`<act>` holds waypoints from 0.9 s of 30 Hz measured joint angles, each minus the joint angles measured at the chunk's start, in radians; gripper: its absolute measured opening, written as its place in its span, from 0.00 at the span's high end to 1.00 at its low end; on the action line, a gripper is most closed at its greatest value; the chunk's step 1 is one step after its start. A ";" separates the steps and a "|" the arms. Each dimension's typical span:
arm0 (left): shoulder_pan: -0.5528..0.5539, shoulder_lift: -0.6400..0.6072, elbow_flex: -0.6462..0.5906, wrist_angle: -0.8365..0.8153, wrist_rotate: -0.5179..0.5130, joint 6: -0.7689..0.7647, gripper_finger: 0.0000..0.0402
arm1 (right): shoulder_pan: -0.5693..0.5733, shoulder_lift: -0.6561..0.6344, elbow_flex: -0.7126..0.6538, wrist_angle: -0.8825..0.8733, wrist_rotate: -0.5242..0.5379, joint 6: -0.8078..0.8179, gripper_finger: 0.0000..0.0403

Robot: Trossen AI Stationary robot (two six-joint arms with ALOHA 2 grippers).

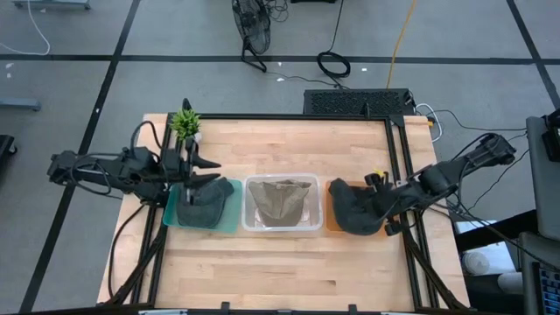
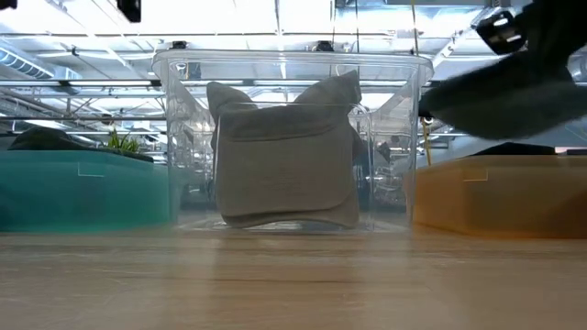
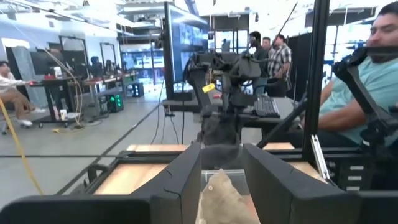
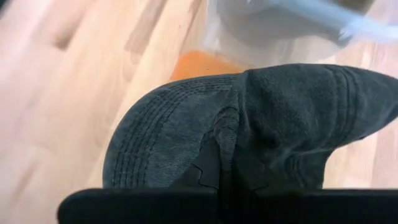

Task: Pick & Place hat
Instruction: Put the black cap into the orange bin

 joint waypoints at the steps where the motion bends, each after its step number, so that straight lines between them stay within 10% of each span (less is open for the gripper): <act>1: 0.000 -0.009 -0.017 0.018 -0.002 -0.001 0.68 | 0.000 0.000 -0.011 0.001 0.003 -0.010 1.00; 27: 0.000 -0.055 -0.057 0.072 -0.007 0.008 0.68 | -0.035 0.007 -0.128 0.064 0.029 -0.045 0.94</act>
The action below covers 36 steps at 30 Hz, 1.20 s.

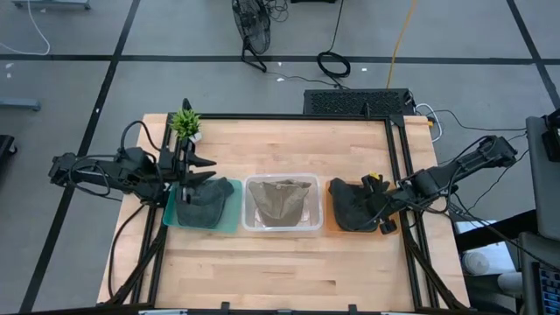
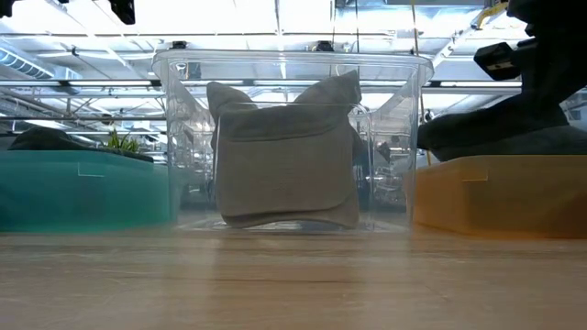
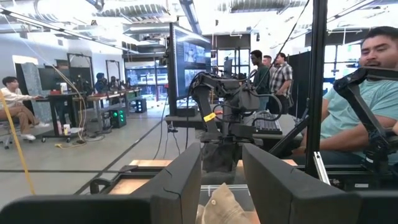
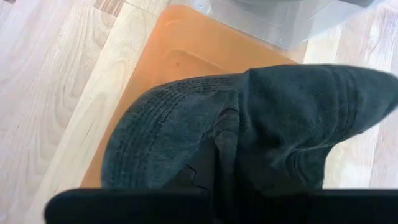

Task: Pick & Place hat
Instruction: Put the black cap into the orange bin

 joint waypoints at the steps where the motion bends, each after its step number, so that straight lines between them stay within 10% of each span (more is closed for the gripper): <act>1: 0.000 0.000 0.000 0.000 0.000 0.000 0.68 | 0.000 0.000 0.000 0.000 0.002 0.000 0.93; 17: 0.000 0.000 0.000 0.000 0.000 -0.003 0.68 | -0.020 0.005 0.115 0.050 0.024 0.337 0.62; 36: 0.000 0.000 0.000 0.000 0.000 -0.002 0.68 | -0.018 0.194 0.113 -0.168 -0.080 0.675 0.87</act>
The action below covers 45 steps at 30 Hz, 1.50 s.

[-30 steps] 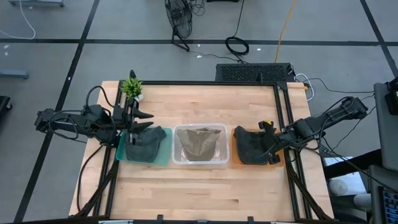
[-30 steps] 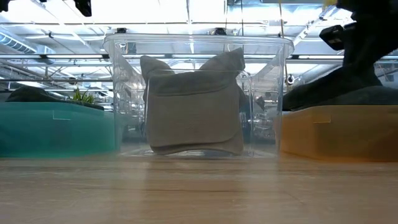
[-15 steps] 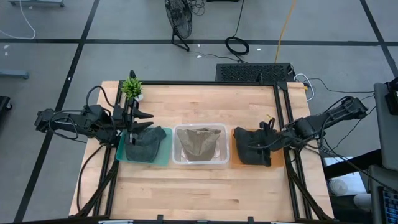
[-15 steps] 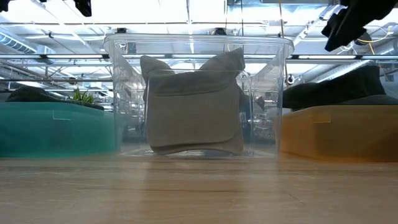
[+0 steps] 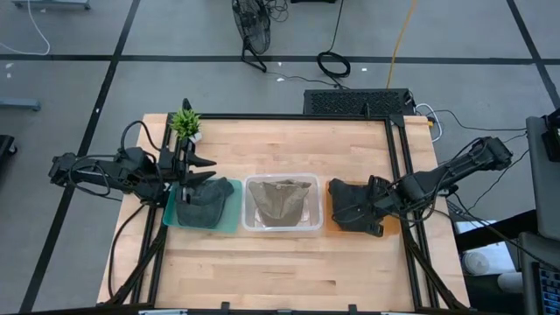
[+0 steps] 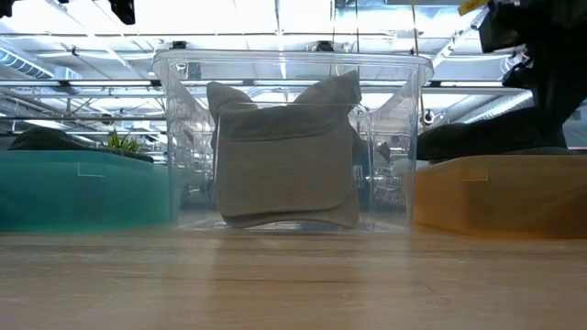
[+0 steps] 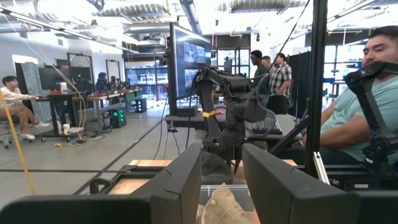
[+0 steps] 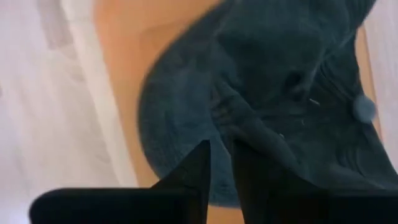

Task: Pick & Place hat
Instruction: Put the black cap into the orange bin

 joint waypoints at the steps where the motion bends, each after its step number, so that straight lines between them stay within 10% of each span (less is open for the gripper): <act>1: 0.000 0.000 0.000 0.000 0.000 0.000 0.68 | 0.000 0.002 -0.007 -0.003 0.007 -0.001 0.88; 15: 0.000 0.000 0.000 0.000 0.000 0.002 0.68 | -0.003 0.000 -0.255 0.226 0.012 0.065 0.89; 30: 0.000 0.000 0.000 0.000 0.000 0.001 0.68 | -0.002 -0.154 -0.048 0.029 -0.042 0.113 0.89; 39: 0.000 0.000 0.000 0.000 0.000 0.001 0.68 | -0.025 -0.120 -0.012 0.207 0.226 -0.031 0.89; 45: 0.000 0.000 0.000 0.000 0.000 0.000 0.68 | -0.092 -0.015 -0.063 0.263 0.186 -0.071 0.89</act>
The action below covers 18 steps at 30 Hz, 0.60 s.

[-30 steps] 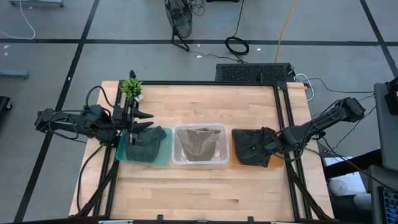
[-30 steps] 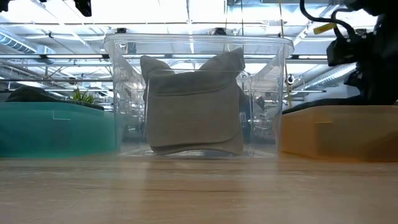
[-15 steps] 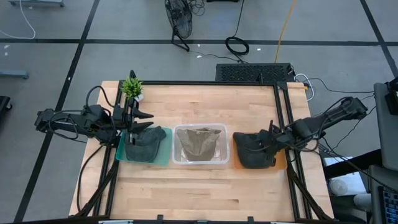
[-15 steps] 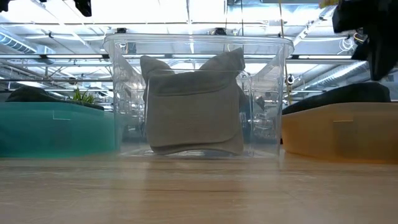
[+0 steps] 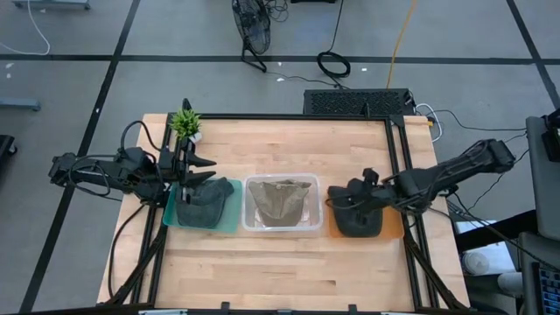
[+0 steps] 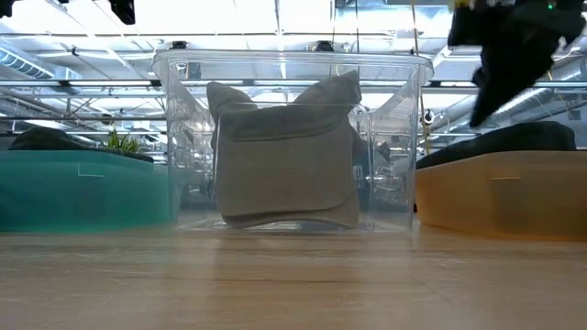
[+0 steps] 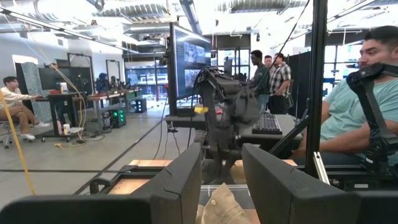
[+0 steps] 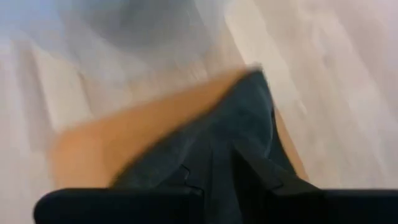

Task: Pick & Place hat
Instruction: Put the black cap into the orange bin

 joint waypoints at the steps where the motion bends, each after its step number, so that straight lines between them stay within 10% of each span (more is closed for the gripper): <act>1: 0.000 0.000 0.000 0.000 0.000 0.000 0.68 | -0.006 0.013 -0.006 -0.008 -0.014 0.004 0.89; 18: 0.000 0.000 0.000 0.000 0.000 0.000 0.68 | -0.015 0.037 -0.063 -0.002 -0.009 0.035 0.89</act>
